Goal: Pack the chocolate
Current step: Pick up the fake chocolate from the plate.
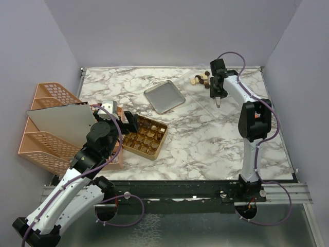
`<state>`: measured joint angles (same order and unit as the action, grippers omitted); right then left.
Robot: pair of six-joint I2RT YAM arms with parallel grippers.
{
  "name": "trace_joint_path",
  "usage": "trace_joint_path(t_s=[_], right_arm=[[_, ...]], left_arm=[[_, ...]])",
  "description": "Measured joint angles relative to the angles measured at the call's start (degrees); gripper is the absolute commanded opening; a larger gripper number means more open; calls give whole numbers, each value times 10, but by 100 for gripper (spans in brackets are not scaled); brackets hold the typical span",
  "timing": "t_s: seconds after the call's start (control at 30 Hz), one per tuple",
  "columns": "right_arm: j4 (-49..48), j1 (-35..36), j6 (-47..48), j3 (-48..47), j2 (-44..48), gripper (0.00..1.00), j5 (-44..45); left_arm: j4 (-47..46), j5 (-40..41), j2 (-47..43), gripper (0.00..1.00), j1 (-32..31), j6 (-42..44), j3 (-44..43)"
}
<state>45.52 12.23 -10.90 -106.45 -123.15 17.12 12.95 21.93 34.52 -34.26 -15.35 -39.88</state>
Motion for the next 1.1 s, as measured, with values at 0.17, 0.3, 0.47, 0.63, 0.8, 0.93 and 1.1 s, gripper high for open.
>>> trace_joint_path(t_s=[0.17,0.3,0.47,0.63,0.8,0.93,1.1], right_arm=[[0,-3,0,-4,-5,40,-1],[-1,-3,0,-3,-5,40,-13],[-7,-3,-1,-2,-5,40,-29],[-8,-3,-2,8,-5,42,-33],[-8,-3,-5,8,-5,42,-32],[-9,-3,-6,8,-5,40,-33],[-9,-3,-7,8,-5,38,-35]], left_arm=[[0,1,-3,99,0,0,0],[0,2,-4,99,0,0,0],[0,2,-5,99,0,0,0],[0,2,-5,99,0,0,0],[0,2,-5,99,0,0,0],[0,2,-5,99,0,0,0],[0,3,-6,99,0,0,0]])
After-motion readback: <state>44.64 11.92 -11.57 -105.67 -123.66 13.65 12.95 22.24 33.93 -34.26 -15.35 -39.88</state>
